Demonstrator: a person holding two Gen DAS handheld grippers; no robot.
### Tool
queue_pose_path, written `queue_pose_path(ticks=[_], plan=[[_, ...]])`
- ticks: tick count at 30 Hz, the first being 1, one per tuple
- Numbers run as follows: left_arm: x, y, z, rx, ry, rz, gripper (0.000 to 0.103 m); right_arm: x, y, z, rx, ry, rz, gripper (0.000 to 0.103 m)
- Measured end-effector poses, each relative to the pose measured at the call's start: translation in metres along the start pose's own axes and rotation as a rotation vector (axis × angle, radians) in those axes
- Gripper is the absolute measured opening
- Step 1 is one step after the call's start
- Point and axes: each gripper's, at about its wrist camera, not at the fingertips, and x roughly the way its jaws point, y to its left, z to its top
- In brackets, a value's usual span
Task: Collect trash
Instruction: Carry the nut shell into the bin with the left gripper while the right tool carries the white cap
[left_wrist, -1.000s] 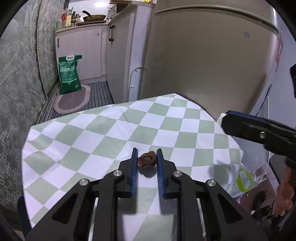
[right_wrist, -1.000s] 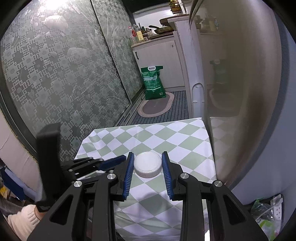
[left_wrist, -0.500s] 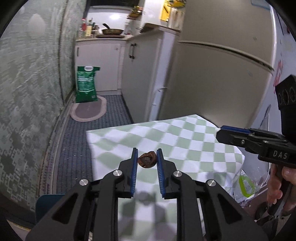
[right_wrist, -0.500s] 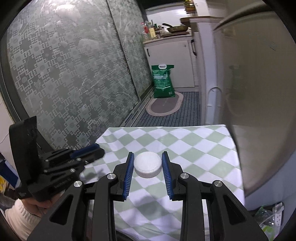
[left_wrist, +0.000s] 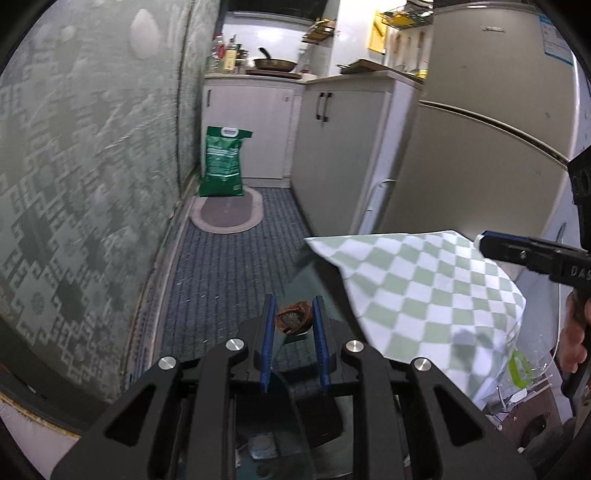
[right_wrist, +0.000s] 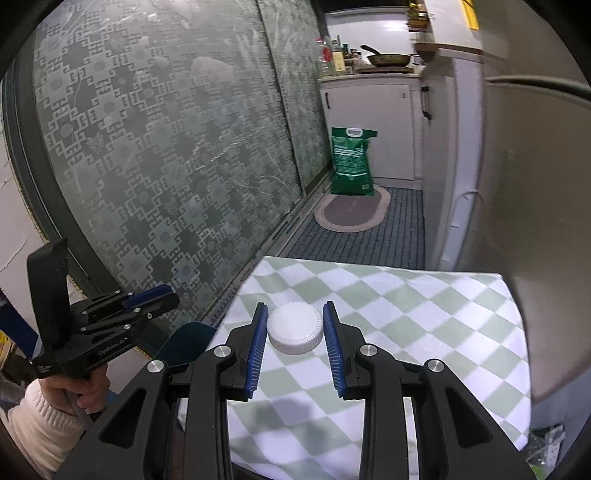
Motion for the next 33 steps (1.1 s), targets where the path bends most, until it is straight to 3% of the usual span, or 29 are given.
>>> queue_pose_path(ticks=[8, 17, 33], plan=[[0.004, 0.039, -0.027, -0.038, 0.062, 0.039, 0.021, 0.017, 0.035, 0.011, -0.035, 0.011, 0.046, 0.031], [0.035, 0.069, -0.077, -0.068, 0.223, 0.070, 0.021, 0.046, 0.079, 0.018, -0.073, 0.052, 0.100, 0.031], [0.074, 0.108, -0.143, -0.120, 0.460, 0.037, 0.022, 0.091, 0.130, 0.018, -0.117, 0.134, 0.141, 0.031]])
